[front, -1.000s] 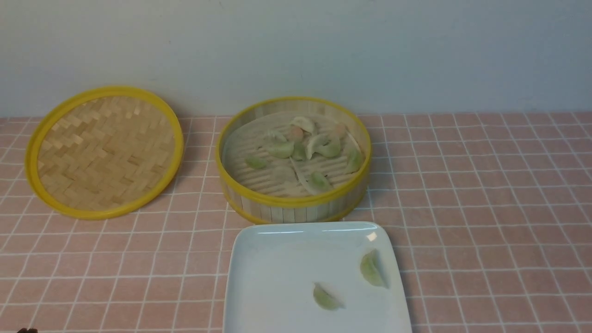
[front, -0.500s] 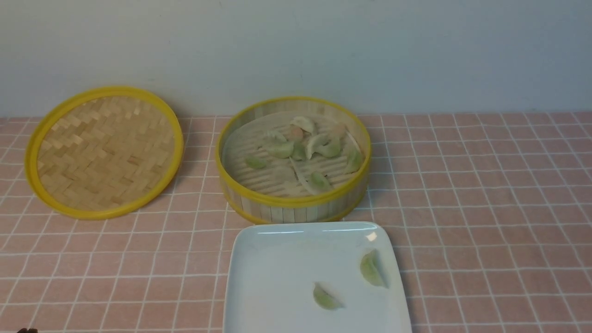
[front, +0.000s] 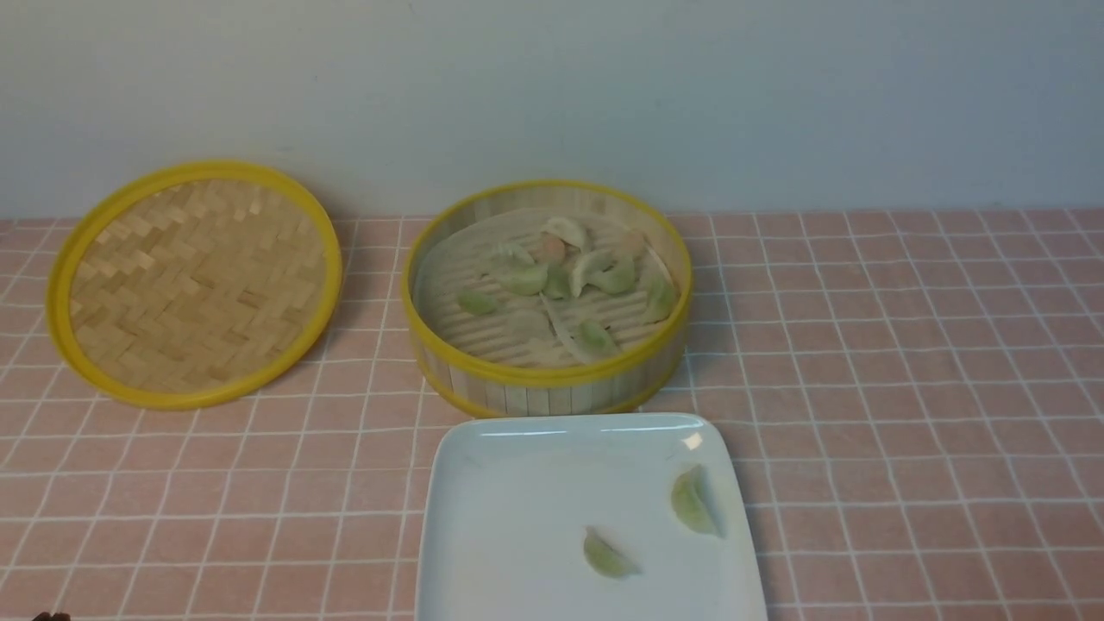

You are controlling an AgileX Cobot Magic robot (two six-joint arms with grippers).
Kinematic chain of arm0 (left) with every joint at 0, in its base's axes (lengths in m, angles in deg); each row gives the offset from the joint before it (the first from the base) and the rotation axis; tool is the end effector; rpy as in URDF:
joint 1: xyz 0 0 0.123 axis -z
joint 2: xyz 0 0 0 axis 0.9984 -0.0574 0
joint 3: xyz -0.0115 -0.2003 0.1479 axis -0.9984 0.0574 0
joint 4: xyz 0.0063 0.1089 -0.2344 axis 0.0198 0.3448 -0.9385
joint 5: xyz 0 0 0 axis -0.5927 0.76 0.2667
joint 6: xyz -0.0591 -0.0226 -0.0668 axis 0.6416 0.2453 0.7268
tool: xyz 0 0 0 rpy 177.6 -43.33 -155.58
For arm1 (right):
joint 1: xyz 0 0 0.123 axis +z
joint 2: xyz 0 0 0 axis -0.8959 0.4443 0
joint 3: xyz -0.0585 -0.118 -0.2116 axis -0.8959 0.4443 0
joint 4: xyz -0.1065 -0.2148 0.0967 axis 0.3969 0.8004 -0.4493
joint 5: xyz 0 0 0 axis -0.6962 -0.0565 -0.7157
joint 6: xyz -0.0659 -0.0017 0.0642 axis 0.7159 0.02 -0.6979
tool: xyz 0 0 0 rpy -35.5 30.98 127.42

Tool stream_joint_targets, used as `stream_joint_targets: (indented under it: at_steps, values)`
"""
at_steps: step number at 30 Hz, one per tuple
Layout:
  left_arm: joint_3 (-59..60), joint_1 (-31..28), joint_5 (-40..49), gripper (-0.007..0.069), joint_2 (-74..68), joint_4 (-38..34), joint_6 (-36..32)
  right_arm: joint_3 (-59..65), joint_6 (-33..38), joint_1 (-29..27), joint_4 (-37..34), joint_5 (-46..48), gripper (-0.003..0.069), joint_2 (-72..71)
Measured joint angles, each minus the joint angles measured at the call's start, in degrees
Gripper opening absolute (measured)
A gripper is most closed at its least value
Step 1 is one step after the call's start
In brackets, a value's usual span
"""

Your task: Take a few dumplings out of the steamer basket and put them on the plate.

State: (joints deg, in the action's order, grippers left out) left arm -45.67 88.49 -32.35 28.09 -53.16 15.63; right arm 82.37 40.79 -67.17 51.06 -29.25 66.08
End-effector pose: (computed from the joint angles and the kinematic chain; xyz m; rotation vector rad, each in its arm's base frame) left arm 0.0963 -0.0046 0.1699 0.0779 1.8812 -0.0102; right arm 0.0954 -0.0046 0.1720 0.1312 1.8808 0.0318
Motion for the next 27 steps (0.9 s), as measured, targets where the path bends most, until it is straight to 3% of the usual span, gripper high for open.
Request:
stream_joint_targets:
  at_steps: [27]
  values:
    - [0.0, 0.0, 0.0, -0.0006, 0.0, 0.0, 0.0, 0.06, -0.07, 5.13, -0.87, -0.18, -0.001, 0.0]
